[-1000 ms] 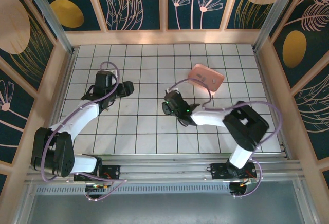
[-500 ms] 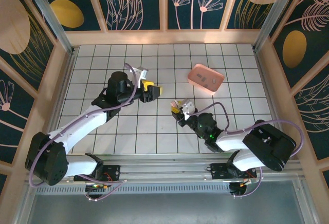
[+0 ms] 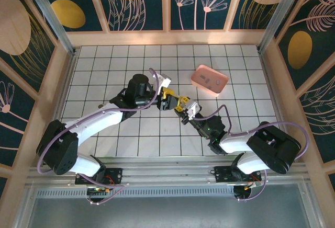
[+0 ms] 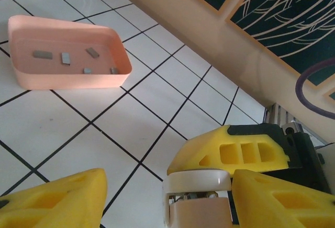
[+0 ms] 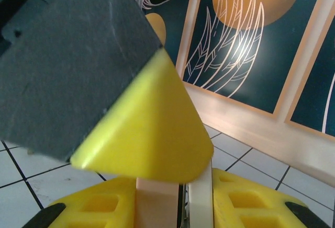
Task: Load the staples into the stapler
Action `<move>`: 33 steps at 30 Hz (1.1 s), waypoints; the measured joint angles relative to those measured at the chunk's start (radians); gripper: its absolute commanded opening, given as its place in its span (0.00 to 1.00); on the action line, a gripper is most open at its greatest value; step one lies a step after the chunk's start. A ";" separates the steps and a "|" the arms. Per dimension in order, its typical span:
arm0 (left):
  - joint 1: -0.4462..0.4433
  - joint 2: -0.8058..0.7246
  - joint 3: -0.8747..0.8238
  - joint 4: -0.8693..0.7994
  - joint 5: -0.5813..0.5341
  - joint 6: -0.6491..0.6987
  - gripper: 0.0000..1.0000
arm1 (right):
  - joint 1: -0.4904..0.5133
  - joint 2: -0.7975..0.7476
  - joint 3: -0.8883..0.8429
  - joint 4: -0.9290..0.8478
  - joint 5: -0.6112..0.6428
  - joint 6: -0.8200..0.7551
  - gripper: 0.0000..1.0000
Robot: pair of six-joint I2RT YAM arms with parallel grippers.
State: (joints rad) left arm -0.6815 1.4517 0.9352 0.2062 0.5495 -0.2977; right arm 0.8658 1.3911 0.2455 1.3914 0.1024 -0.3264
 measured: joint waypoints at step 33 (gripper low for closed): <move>-0.020 -0.013 0.008 -0.049 -0.062 0.195 0.00 | -0.025 -0.099 0.001 -0.141 -0.007 0.069 0.61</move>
State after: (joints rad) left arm -0.7013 1.4387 0.9432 0.1574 0.4873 -0.1032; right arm 0.8406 1.2922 0.2462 1.2507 0.0956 -0.2577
